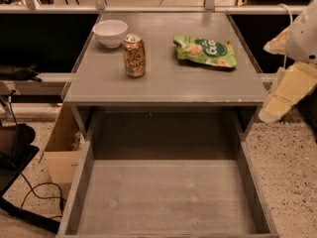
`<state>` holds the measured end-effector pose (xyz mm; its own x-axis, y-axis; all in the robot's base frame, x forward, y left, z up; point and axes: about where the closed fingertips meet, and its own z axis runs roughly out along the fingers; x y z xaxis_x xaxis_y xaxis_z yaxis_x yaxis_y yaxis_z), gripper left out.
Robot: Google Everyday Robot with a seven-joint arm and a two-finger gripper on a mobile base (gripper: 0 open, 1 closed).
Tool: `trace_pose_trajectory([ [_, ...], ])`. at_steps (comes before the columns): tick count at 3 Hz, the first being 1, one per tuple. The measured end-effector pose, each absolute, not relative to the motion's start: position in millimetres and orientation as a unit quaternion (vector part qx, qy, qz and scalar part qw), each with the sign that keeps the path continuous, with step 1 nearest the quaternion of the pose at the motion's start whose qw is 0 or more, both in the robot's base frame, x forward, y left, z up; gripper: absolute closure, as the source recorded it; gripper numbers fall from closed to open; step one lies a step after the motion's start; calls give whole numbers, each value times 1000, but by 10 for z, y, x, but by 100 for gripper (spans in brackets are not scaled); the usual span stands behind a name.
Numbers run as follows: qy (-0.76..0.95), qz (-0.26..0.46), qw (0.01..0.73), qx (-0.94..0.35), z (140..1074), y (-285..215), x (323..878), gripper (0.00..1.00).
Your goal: Place orange can into top drawer
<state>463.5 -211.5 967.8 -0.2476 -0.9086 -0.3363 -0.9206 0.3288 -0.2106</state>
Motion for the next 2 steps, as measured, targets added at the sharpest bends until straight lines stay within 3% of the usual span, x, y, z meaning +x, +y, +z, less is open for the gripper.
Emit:
trace_pose_trajectory([
  [1, 788, 103, 270, -544, 9487, -1874, 5133, 0],
  [2, 746, 227, 377, -500, 9254, -1309, 5813, 0],
])
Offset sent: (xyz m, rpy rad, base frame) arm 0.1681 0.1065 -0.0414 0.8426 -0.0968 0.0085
